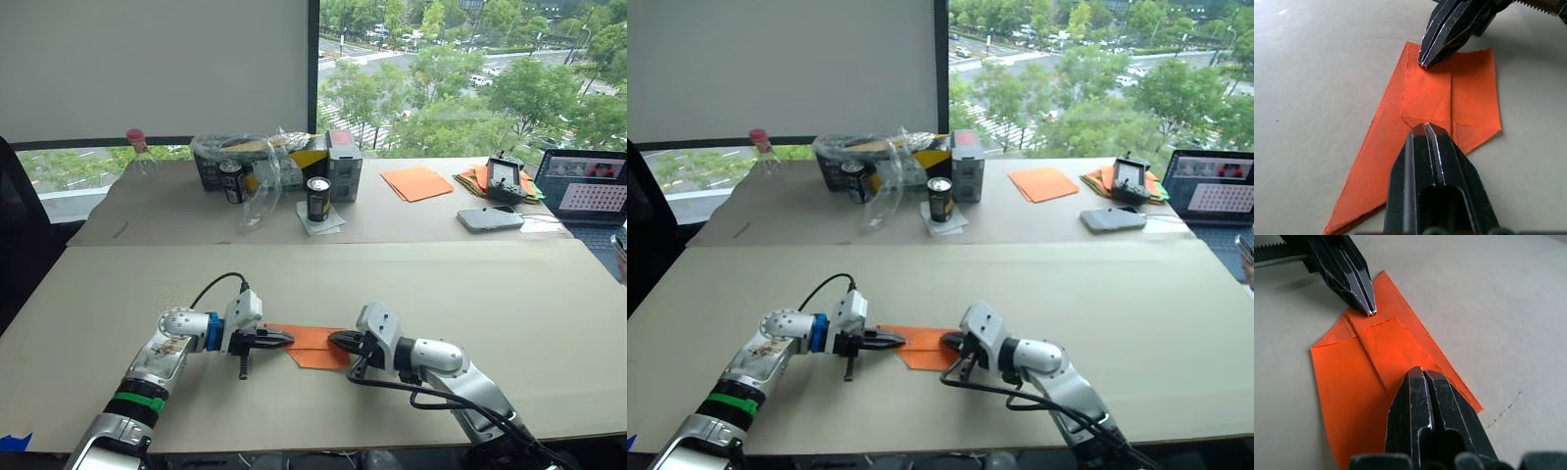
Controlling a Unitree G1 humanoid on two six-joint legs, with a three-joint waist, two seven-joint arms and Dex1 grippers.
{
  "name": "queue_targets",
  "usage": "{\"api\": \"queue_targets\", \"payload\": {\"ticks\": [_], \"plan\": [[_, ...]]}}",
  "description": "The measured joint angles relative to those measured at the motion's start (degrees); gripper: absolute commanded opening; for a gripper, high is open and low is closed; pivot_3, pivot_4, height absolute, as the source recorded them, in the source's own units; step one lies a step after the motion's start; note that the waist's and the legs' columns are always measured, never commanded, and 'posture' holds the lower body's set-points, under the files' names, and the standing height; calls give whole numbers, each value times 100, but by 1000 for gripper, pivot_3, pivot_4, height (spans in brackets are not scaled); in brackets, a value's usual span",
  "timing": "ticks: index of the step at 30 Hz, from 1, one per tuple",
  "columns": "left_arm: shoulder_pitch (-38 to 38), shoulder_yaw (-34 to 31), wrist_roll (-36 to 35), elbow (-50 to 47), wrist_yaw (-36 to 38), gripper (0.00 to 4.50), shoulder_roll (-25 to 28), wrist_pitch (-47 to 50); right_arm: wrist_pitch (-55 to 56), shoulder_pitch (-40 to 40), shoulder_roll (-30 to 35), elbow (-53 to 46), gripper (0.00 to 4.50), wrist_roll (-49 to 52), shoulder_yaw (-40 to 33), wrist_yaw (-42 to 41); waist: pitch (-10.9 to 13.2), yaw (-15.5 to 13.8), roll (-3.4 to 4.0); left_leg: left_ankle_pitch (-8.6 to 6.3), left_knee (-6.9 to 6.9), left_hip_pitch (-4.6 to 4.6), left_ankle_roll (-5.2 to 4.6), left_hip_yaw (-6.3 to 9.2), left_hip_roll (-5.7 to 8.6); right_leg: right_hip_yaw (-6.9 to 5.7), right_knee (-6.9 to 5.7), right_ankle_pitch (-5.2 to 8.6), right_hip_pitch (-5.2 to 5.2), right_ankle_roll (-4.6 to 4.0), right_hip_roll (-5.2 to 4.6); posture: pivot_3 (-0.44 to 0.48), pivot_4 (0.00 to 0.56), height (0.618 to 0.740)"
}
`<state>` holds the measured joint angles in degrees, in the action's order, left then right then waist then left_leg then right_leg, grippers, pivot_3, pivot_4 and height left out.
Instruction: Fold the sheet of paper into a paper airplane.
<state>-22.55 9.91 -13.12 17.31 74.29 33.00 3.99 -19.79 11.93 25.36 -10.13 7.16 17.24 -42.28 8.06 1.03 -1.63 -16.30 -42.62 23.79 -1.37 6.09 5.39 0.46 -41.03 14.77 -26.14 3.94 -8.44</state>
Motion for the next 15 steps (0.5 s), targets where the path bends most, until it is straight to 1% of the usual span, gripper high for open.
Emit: {"api": "queue_targets", "payload": {"ticks": [2, 5, 10, 15], "plan": [[72, -151, -55, -50, -80, 0, 163, 136, 18, 2, 9, 9, 51, -26, -4, 19, 0, -9, 0, 0, 1, -1, 0, 1, -2, -2, 0, 0, 0, 0, 2, 0, 150, 670], [41, -471, -145, -44, -395, 0, 303, 639, 16, 27, -20, 51, 51, -28, -7, 108, 1, -18, 0, 0, -2, -1, 0, 2, -2, -2, -1, 0, -1, 1, 3, 0, 150, 670], [41, -539, -146, -164, -505, 0, 392, 771, 15, 76, -71, 106, 51, -30, 1, 134, 1, -25, -1, 0, -2, 1, 1, 1, 0, -1, 2, 0, -1, 1, 1, 0, 150, 670], [120, -536, -509, -980, -501, 0, 264, 1168, -42, 97, -92, 77, 51, 39, -27, 96, 5, -23, -1, 0, -1, 6, 1, 1, -1, -1, 2, 0, -3, 0, 1, 0, 150, 670]]}}
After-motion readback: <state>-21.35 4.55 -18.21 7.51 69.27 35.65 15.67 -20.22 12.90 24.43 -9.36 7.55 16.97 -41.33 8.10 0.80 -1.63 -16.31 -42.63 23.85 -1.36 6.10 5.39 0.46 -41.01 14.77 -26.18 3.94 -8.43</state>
